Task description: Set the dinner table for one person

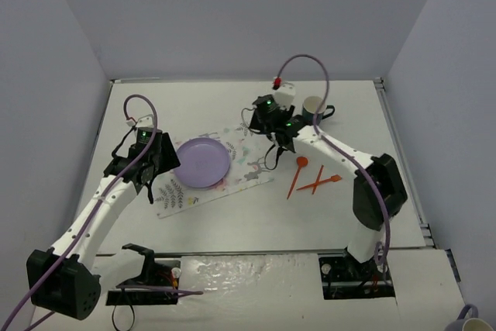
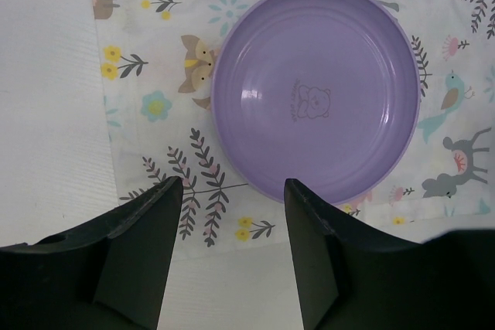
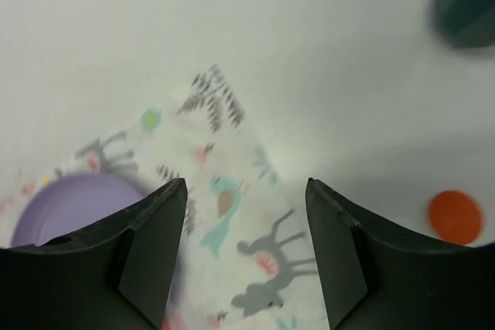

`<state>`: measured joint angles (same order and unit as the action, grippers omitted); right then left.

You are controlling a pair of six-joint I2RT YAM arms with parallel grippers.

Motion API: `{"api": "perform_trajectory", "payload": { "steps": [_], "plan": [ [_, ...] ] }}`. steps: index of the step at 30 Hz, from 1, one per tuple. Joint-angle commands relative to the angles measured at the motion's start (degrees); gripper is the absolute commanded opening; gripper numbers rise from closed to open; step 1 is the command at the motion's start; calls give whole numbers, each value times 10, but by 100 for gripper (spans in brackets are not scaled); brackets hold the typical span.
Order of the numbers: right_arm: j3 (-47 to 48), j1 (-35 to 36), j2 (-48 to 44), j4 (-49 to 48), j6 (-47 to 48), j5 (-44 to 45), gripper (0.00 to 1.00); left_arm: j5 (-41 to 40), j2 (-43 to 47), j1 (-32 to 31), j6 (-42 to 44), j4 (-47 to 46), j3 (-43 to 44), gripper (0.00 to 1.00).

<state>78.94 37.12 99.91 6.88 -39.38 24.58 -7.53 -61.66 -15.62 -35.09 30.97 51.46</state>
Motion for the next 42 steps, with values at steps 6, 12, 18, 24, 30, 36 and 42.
{"api": "perform_trajectory", "payload": {
  "steps": [6,12,18,24,30,36,42],
  "plan": [
    [-244,-356,-85,-203,-103,-224,51,2,1,9,3,-28,5,52],
    [-320,-454,-5,-401,-193,-460,47,8,-4,15,3,-34,3,52],
    [-399,-499,114,-771,-395,-589,44,9,-18,16,5,-37,6,52],
    [-424,-512,222,-960,-501,-603,41,12,-28,17,8,-42,8,52],
    [-415,-512,150,-911,-420,-599,39,10,-33,17,8,-46,10,52],
    [-363,-507,124,-924,-423,-609,37,20,-36,17,3,-54,7,51],
    [-180,-458,36,-350,-118,-468,29,8,-19,17,1,-47,6,51]
  ]
}}
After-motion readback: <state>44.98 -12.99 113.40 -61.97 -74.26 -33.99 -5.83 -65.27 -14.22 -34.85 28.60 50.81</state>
